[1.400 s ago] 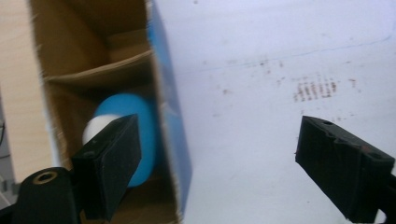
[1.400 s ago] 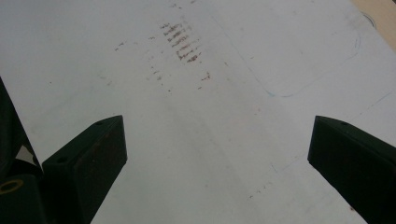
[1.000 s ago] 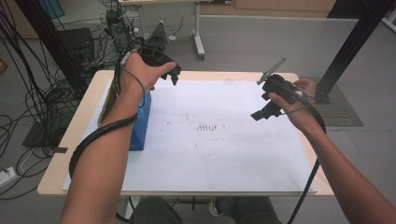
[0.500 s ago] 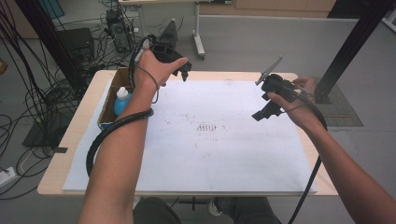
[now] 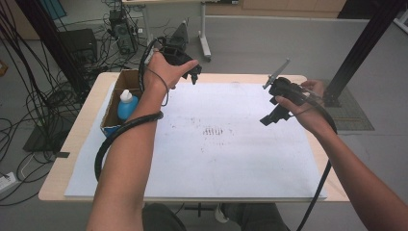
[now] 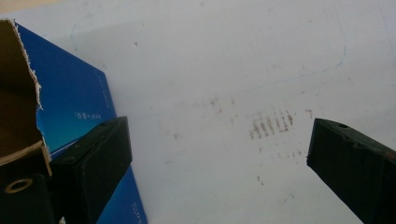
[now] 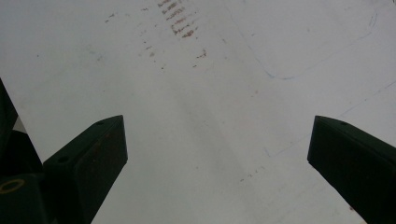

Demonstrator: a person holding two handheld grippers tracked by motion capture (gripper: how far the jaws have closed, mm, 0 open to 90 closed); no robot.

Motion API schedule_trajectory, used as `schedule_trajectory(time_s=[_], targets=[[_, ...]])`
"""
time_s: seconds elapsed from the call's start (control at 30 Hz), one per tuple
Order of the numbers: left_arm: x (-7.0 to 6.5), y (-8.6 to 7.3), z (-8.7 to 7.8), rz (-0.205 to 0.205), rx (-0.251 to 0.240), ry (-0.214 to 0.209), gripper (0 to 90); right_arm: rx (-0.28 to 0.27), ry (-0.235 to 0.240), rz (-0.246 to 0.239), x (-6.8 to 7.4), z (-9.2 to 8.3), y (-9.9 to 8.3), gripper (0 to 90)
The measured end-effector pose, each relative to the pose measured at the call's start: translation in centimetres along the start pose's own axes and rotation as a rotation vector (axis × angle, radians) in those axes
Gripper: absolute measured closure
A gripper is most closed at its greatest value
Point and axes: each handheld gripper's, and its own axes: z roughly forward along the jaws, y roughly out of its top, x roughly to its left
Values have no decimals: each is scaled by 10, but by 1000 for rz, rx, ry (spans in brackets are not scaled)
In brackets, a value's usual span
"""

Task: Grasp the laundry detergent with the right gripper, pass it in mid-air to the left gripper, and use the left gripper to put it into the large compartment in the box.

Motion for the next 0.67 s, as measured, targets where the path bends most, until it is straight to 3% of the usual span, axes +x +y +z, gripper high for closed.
schedule_trajectory(time_s=[0.67], targets=[[0,-2,4,2,10,5,70,12,13,-6,1,4,-2,46]])
